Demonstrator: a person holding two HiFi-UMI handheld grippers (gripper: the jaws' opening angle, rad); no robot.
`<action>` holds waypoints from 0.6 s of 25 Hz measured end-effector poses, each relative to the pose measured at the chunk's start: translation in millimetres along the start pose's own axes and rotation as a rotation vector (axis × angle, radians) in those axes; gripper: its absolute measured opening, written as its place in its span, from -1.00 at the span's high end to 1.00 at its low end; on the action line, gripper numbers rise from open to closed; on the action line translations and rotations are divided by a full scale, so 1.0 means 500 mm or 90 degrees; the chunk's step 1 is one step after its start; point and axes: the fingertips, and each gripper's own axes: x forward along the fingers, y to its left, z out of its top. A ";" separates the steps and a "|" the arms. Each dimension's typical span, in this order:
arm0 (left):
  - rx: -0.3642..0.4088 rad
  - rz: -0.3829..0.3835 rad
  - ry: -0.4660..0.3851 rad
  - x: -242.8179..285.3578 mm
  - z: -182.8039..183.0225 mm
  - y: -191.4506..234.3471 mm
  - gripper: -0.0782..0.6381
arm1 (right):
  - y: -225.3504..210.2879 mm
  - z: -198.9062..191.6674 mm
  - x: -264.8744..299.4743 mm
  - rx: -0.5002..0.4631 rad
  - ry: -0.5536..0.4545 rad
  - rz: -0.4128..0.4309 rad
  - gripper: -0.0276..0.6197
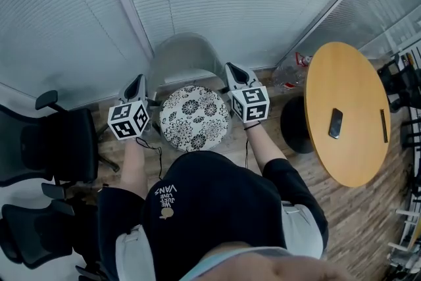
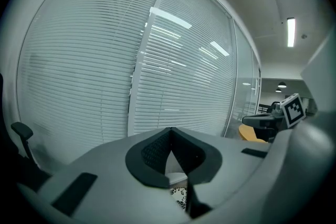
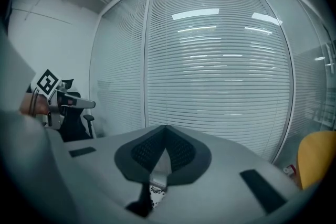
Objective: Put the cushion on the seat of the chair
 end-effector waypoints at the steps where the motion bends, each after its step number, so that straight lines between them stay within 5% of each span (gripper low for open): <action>1: 0.000 -0.001 0.000 0.000 -0.002 -0.002 0.75 | 0.003 0.000 -0.002 -0.002 -0.001 0.002 0.86; 15: -0.009 -0.008 -0.020 -0.015 0.014 -0.014 0.75 | 0.018 0.015 -0.011 -0.004 -0.018 0.008 0.86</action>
